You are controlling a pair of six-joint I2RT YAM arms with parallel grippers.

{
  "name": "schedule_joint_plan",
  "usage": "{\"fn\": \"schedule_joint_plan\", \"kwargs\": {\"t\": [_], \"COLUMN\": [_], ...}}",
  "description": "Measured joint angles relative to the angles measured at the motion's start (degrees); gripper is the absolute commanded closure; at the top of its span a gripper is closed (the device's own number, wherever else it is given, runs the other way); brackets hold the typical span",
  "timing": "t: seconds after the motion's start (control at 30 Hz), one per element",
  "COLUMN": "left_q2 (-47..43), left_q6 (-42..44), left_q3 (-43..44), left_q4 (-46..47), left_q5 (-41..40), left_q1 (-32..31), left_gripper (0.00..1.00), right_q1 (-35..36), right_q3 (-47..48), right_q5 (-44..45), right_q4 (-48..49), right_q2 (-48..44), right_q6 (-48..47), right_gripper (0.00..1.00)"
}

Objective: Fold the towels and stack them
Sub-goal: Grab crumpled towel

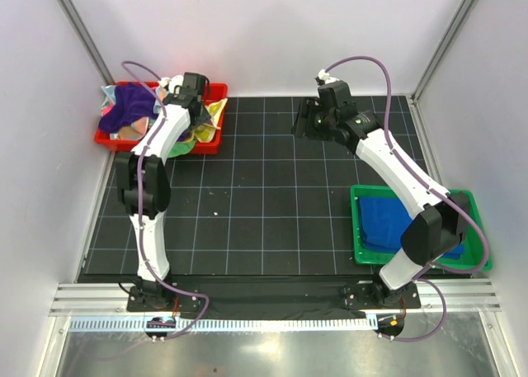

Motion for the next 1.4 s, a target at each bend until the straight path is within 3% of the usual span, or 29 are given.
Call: {"fn": "schedule_joint_plan", "kwargs": {"t": [0.2,0.33,0.4,0.47,0.6,0.73,1.17,1.4], "left_q2": [2.9,3.3,3.5,4.3,7.6,7.8,-1.1,-0.4], "left_q6": [0.0,0.3,0.9,2.1,3.9,4.9,3.1,0.7], "left_q3": [3.8,4.5,4.6,5.4,9.9,9.6,1.6,4.3], "left_q4": [-0.3,0.0,0.3,0.7,0.7,1.4,7.7,8.1], "left_q5": [0.3,1.2,2.1,3.7,5.9,6.2,-1.4,-5.7], "left_q1": [0.2,0.2,0.2,0.2,0.2,0.2,4.4,5.8], "left_gripper": [0.63,0.87,0.90,0.84,0.50,0.39,0.42,0.46], "right_q1": [0.0,0.0,0.0,0.0,0.0,0.0,0.0,0.0], "right_q3": [-0.6,-0.6,-0.6,-0.6,-0.6,-0.6,-0.9,-1.2], "right_q5": [0.0,0.0,0.0,0.0,0.0,0.0,0.2,0.0], "right_q4": [0.1,0.1,0.2,0.1,0.2,0.2,0.7,1.0], "right_q2": [0.0,0.0,0.0,0.0,0.0,0.0,0.0,0.0], "right_q6": [-0.3,-0.7,-0.7,-0.7,-0.8,-0.9,-1.0,-1.0], "right_gripper": [0.39,0.39,0.39,0.39,0.39,0.39,0.39,0.40]}}
